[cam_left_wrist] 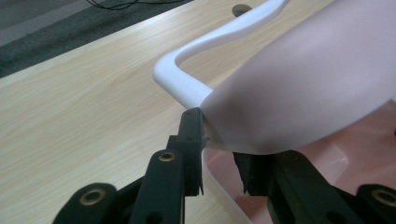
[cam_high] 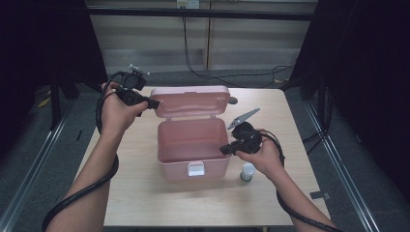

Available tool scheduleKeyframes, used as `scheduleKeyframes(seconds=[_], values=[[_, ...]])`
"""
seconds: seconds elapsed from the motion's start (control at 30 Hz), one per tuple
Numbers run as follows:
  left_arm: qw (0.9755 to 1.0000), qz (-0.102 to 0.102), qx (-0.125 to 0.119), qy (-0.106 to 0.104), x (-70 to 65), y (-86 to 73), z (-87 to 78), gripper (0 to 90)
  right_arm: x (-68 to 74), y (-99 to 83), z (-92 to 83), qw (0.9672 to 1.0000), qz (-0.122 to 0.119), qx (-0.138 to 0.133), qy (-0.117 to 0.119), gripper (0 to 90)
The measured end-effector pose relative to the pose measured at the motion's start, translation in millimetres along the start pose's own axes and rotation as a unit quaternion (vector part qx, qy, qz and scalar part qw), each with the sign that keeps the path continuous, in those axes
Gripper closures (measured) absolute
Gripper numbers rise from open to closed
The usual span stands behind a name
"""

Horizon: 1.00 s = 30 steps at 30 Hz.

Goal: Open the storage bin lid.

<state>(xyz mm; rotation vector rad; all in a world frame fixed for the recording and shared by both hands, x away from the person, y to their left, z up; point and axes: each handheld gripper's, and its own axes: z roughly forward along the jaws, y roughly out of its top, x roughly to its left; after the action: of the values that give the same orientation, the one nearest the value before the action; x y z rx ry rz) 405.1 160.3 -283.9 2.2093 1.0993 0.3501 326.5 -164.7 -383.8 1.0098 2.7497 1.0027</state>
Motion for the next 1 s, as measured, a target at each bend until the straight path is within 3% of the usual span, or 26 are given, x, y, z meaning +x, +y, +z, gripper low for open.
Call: scheduleKeyframes(seconds=[0.83, 1.0], values=[[0.9995, -0.02, 0.005, 0.022, 4.4, 15.7, 7.9, 80.6, 12.2, -3.9, 9.7, 0.9995, -0.021, 0.015, 0.015, 90.0], [0.9993, -0.026, 0.015, 0.024, 5.3, 20.2, 9.4, 81.3, 13.4, -4.9, 12.1, 0.9995, -0.023, 0.017, 0.015, 90.0]])
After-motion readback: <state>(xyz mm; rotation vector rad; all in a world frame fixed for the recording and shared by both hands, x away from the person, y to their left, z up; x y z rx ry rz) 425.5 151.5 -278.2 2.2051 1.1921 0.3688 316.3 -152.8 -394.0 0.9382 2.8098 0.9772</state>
